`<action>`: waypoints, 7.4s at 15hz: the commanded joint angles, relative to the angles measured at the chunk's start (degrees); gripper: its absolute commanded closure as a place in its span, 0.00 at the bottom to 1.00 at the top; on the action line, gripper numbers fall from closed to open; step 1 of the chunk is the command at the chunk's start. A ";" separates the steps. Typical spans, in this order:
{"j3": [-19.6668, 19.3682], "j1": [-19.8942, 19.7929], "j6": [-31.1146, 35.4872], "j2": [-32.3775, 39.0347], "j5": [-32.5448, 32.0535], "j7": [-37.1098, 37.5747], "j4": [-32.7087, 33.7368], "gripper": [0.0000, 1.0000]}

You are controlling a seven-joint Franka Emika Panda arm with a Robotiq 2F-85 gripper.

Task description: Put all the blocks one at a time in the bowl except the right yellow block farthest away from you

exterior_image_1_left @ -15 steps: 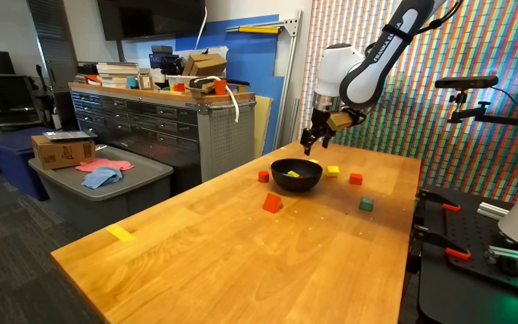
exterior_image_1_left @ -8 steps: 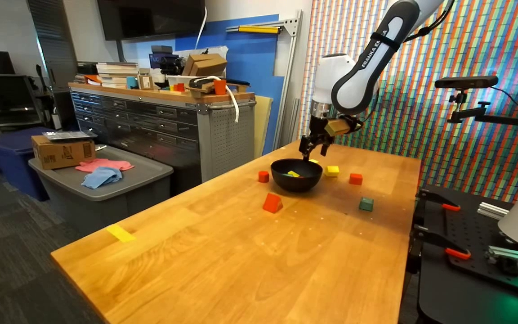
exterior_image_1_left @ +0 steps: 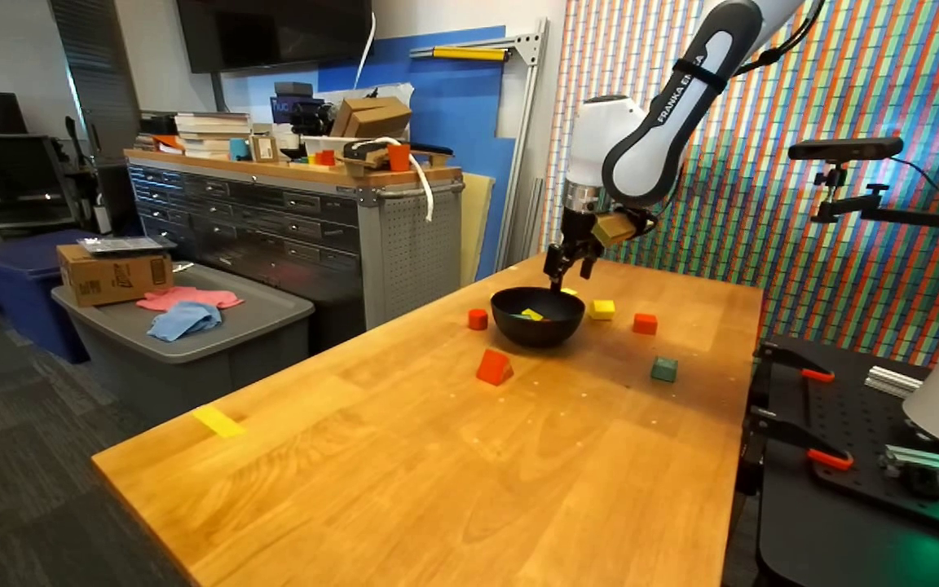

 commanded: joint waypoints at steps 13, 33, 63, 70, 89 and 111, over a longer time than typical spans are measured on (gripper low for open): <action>8.68 -17.11 -17.92 3.16 14.47 -36.46 13.53 0.00; -0.37 -6.84 -16.92 16.88 10.64 -7.14 23.30 0.62; 6.30 3.01 -2.60 0.18 -4.27 -10.63 5.04 0.88; 6.46 2.73 -6.21 -4.50 -5.89 -16.65 1.92 0.11; 5.73 -9.01 -10.40 -14.39 -1.45 -26.48 -4.72 0.00; 7.40 -12.50 -4.71 4.64 1.22 -35.13 0.63 0.44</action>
